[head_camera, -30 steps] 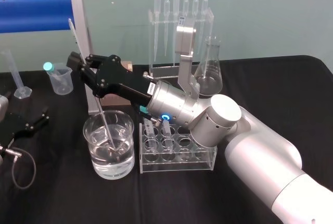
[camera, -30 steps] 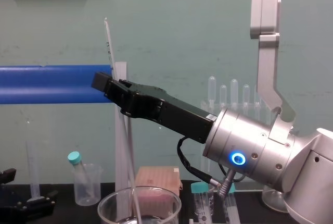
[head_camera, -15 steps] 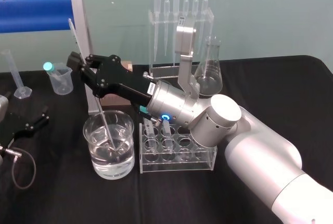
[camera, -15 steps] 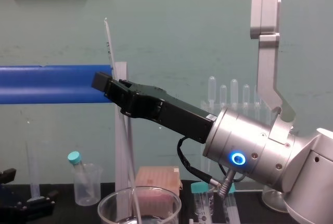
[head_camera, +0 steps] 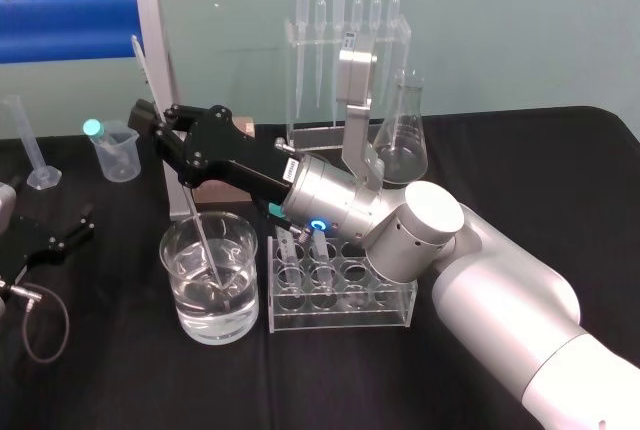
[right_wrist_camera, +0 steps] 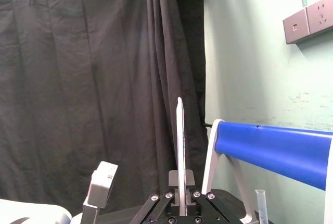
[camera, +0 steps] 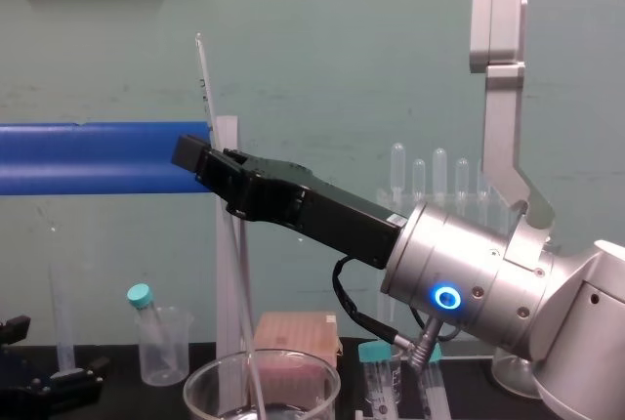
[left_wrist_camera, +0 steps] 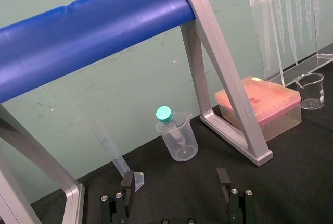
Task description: Hold the thermometer with one hand and immerse one end into the beaker, then reinsert it into the test tube rack.
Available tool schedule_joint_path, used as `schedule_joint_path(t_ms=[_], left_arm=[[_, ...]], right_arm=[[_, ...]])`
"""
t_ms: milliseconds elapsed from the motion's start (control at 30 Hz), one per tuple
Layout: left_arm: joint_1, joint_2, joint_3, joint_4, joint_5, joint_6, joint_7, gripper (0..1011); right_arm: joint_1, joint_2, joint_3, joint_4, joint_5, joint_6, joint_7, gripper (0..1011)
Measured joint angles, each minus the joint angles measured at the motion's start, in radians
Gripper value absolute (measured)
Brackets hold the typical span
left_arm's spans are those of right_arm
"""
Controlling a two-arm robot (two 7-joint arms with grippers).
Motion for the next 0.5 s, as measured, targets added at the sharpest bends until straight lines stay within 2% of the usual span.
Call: schedule_joint_path(t_ms=[500], left_arm=[[0.000,0.000,0.000,0.000,0.000,0.000,0.000,1008]], right_arm=[[0.000,0.000,0.000,0.000,0.000,0.000,0.000,55]])
